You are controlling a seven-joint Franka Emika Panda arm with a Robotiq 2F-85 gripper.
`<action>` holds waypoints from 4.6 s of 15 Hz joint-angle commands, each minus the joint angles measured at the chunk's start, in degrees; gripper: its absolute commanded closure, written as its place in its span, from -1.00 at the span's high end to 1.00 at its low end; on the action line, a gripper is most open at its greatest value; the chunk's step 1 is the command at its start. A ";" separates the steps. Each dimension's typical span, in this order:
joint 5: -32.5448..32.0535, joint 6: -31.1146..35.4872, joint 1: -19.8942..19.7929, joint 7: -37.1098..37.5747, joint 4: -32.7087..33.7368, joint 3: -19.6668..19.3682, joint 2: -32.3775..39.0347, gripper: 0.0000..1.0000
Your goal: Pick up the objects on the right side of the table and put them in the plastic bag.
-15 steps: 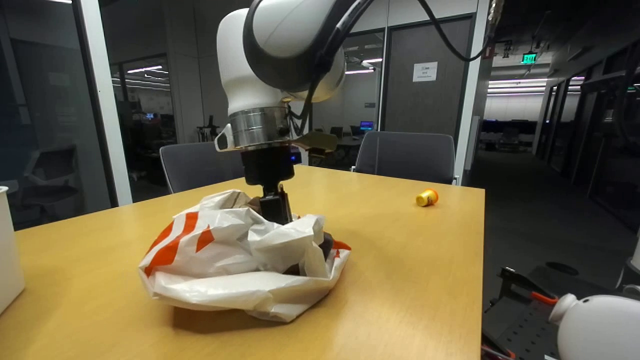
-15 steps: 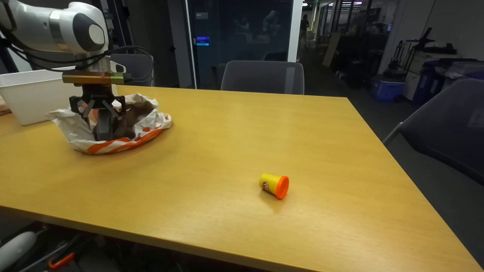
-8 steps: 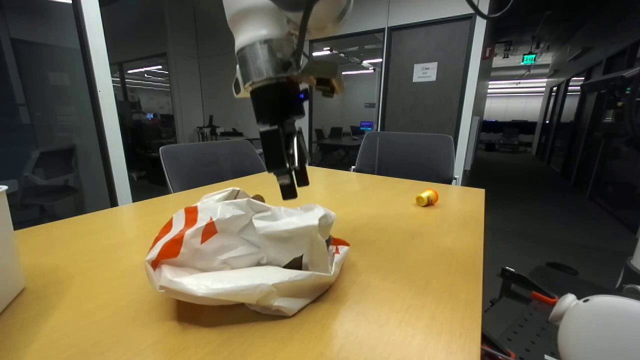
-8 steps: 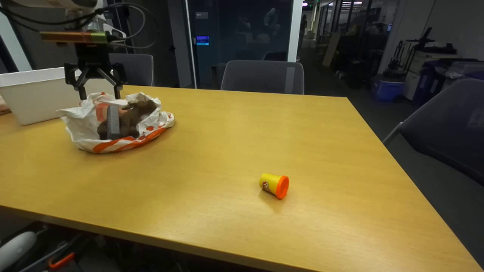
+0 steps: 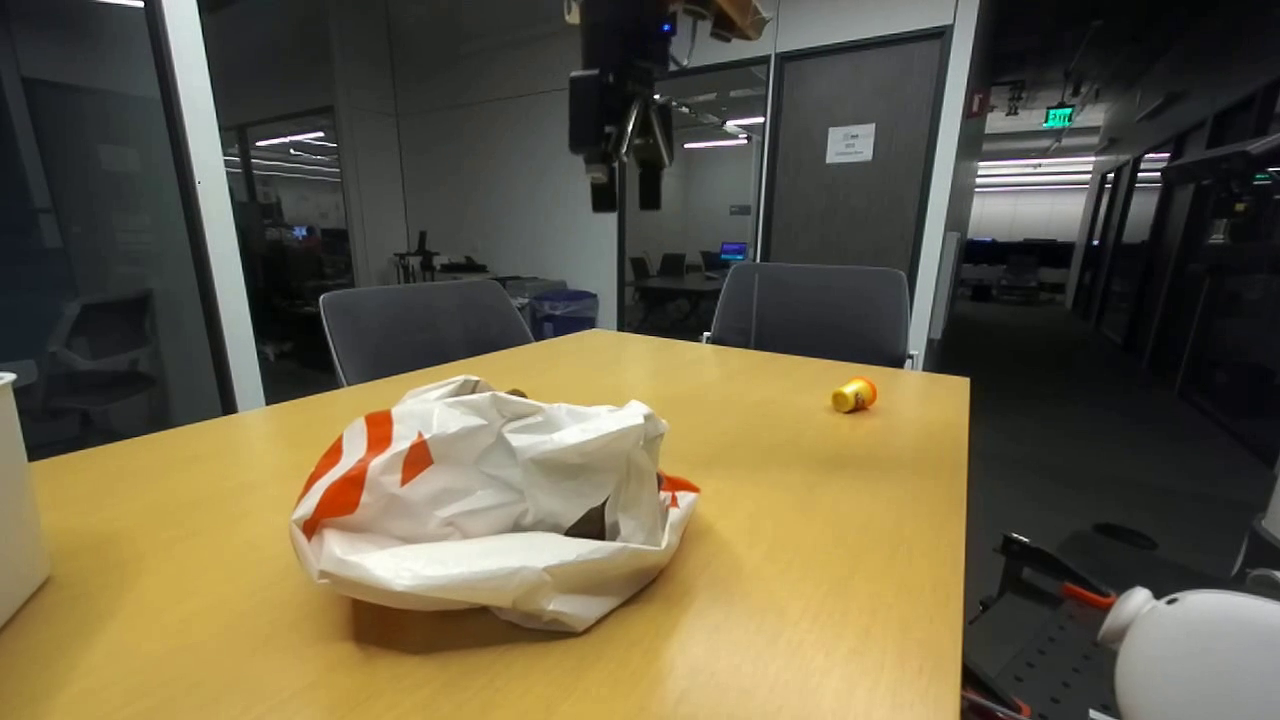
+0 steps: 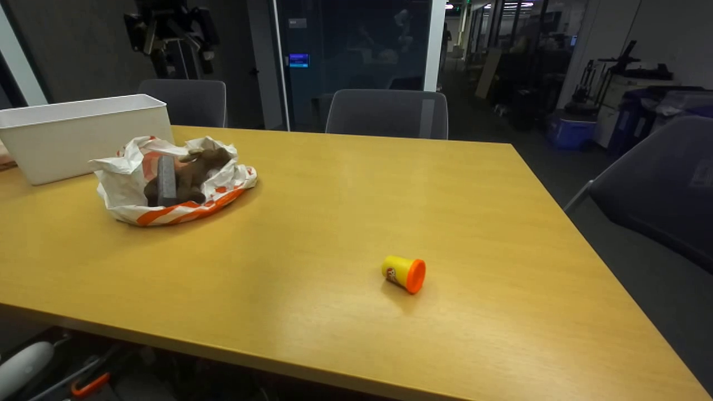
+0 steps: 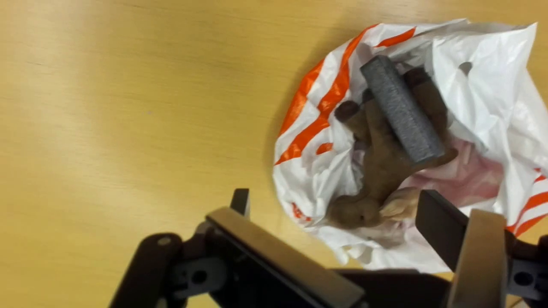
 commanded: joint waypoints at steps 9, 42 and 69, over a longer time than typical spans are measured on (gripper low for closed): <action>1.76 10.50 -16.16 3.26 -11.74 -15.91 -10.84 1.00; -1.33 24.98 -26.05 -5.19 -15.76 -24.19 15.18 1.00; 3.93 23.65 -27.95 -15.50 -7.15 -22.95 25.40 -0.72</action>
